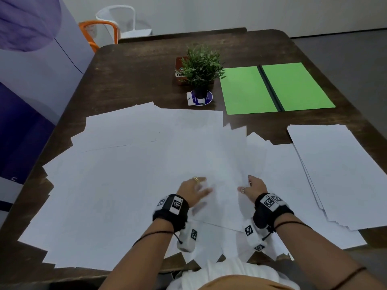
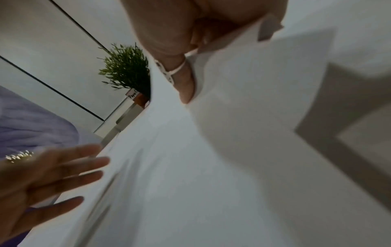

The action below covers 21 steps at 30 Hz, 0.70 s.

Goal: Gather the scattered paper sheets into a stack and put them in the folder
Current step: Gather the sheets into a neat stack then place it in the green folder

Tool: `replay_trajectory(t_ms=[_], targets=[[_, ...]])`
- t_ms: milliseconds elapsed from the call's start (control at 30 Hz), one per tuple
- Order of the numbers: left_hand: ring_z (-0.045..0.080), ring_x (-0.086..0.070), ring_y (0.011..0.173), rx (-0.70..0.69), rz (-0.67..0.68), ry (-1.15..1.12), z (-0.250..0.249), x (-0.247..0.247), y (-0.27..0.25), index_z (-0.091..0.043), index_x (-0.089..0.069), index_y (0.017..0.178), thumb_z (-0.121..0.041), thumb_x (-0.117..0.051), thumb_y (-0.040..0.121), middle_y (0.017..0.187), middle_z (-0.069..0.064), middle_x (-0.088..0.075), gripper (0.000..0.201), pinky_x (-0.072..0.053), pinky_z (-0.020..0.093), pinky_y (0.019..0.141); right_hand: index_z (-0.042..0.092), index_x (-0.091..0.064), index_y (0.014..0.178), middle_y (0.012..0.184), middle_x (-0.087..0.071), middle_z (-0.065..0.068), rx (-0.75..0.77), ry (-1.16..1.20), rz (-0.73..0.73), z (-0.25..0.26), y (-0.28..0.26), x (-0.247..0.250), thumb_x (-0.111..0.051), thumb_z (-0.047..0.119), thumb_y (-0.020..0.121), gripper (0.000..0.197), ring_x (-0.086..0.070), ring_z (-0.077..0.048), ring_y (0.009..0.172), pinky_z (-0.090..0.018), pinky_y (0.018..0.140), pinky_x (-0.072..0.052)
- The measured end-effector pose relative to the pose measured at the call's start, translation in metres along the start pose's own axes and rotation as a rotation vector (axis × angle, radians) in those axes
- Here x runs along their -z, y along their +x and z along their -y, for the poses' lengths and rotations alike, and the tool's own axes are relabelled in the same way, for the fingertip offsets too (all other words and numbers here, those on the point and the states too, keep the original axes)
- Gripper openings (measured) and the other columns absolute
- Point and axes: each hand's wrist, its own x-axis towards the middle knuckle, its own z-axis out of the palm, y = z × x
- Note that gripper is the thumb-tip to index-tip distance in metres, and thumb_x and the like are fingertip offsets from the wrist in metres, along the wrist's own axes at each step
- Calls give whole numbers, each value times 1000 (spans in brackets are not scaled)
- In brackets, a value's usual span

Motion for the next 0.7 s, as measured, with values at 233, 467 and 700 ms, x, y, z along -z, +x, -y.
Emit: replay_trajectory(t_ms=[233, 467, 700], targets=[[28, -42, 130, 187, -268, -300, 4, 49, 23, -1, -39, 137, -42, -69, 80, 140, 15, -45, 76, -37, 33, 104, 2, -62, 105, 103, -65, -7, 194, 387, 48, 32, -23, 38, -66, -4, 81, 25, -65, 1, 73, -8, 64, -50], [-5, -65, 66, -186, -394, -556, -56, 64, 5, -6, -66, 95, -2, -72, 78, 97, 16, -68, 18, -49, 7, 64, 10, -58, 109, 98, -66, 1, 361, 316, 16, 68, -26, 76, -75, -2, 74, 41, -63, -8, 89, -9, 72, -51], [4, -64, 89, -357, -646, -679, -100, 83, -1, -14, -56, 107, -9, -73, 79, 98, -4, -66, 32, -51, 15, 82, 12, -57, 110, 100, -67, 0, 552, 473, -71, 115, -25, 104, -72, -5, 74, 42, -65, 3, 84, -14, 77, -52]])
